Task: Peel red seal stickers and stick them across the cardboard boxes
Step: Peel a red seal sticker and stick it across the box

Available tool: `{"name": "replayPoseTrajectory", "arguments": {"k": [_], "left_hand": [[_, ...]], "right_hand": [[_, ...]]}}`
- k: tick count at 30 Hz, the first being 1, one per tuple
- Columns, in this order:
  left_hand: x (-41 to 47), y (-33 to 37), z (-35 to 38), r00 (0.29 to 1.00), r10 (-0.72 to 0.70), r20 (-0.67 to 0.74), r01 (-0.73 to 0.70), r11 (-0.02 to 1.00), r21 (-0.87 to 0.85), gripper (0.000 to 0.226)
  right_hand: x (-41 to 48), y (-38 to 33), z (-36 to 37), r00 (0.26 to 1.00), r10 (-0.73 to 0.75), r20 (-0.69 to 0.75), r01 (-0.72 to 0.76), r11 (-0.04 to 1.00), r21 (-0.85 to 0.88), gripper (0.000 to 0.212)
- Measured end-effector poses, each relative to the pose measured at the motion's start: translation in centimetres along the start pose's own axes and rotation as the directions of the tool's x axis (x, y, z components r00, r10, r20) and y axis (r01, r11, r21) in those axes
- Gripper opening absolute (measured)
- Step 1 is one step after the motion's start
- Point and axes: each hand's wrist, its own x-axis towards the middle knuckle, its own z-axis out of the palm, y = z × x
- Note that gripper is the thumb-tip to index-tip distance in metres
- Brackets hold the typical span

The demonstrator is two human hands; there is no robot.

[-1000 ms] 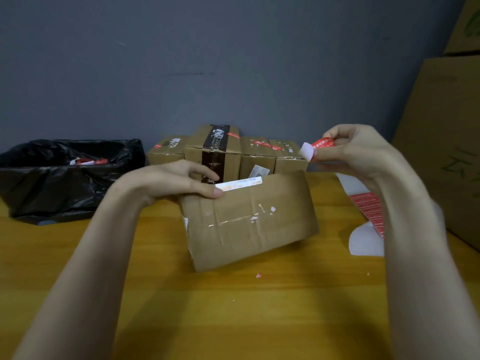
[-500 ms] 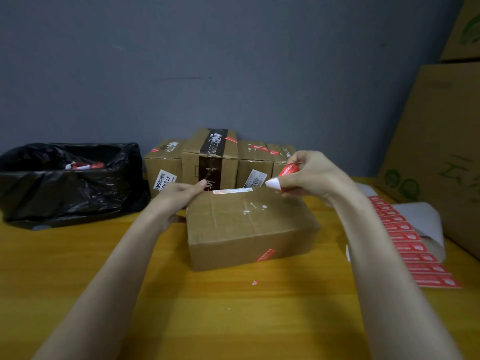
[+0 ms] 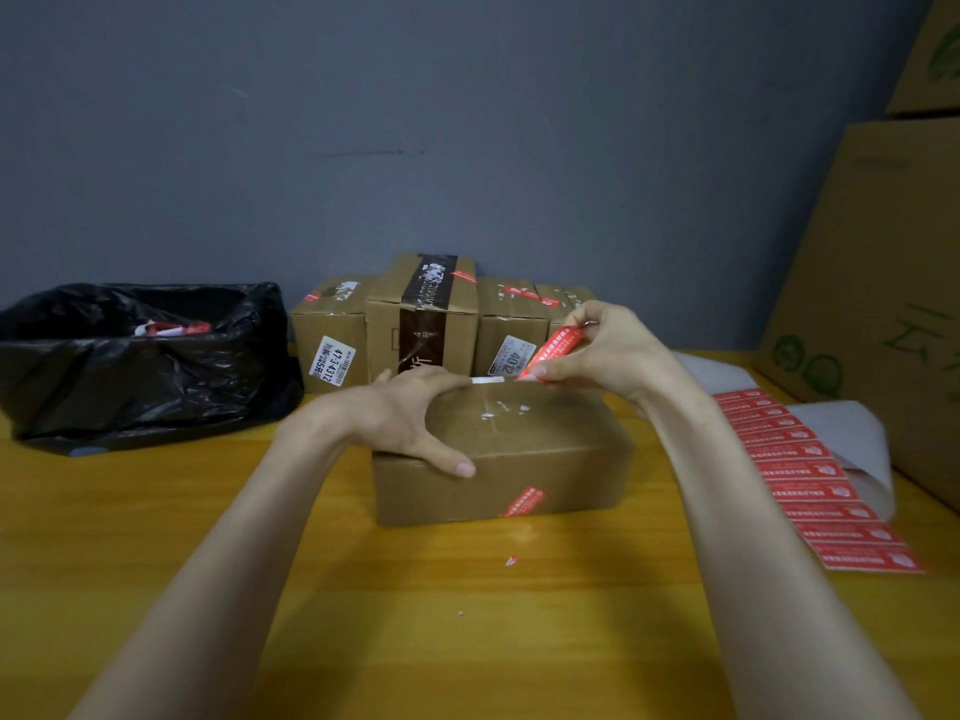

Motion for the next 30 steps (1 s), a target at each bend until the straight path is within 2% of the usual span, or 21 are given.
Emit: {"name": "replayPoseTrajectory", "arguments": {"k": [2,3,5,7,9,12,18,21,25,26,30], "left_hand": [[-0.1,0.0,-0.1,0.998,0.035,-0.056,-0.034,0.999,0.003,0.093],[-0.1,0.2,-0.1,0.991,0.041,-0.126,-0.050,0.996,-0.070,0.089],[-0.2,1.4,-0.3,0.946,0.009,-0.323,-0.115,0.944,-0.310,0.074],[-0.3,2.8,-0.5,0.895,-0.050,-0.443,-0.214,0.823,-0.525,0.047],[-0.3,3.8,-0.6,0.888,-0.095,-0.450,-0.244,0.733,-0.636,0.025],[-0.3,4.2,-0.6,0.889,-0.151,-0.432,-0.230,0.669,-0.706,0.005],[-0.1,3.4,-0.7,0.874,-0.225,-0.430,-0.235,0.579,-0.781,0.020],[0.0,3.2,-0.6,0.867,-0.242,-0.435,-0.218,0.601,-0.769,0.022],[0.0,3.0,-0.6,0.868,-0.230,-0.439,-0.188,0.666,-0.721,0.026],[-0.1,3.0,-0.7,0.868,-0.231,-0.438,-0.174,0.686,-0.707,0.025],[-0.2,2.9,-0.6,0.872,-0.251,-0.419,-0.128,0.711,-0.691,0.013]], "right_hand": [[0.0,-0.1,0.3,0.999,-0.035,0.027,0.034,0.998,0.046,0.045],[0.1,-0.2,0.5,0.998,-0.052,0.038,0.050,0.997,0.060,0.045],[0.1,-0.2,1.1,0.995,-0.085,0.043,0.083,0.995,0.056,0.045],[0.1,-0.2,1.5,0.993,-0.119,0.012,0.120,0.993,-0.024,0.044],[0.0,-0.3,1.9,0.991,-0.132,-0.019,0.130,0.988,-0.088,0.040],[-0.3,-0.5,1.8,0.997,-0.078,0.020,0.077,0.995,0.059,0.031],[-1.0,-1.1,1.3,0.992,-0.069,0.101,0.039,0.961,0.275,0.021],[-1.1,-1.3,1.4,0.992,-0.043,0.116,0.005,0.951,0.309,0.018],[-1.0,-1.1,1.8,0.988,0.011,0.153,-0.064,0.936,0.346,0.048],[-1.0,-1.1,1.8,0.988,0.028,0.153,-0.081,0.933,0.351,0.048],[-0.8,-1.0,1.5,0.987,0.069,0.148,-0.115,0.936,0.332,0.007]]}}
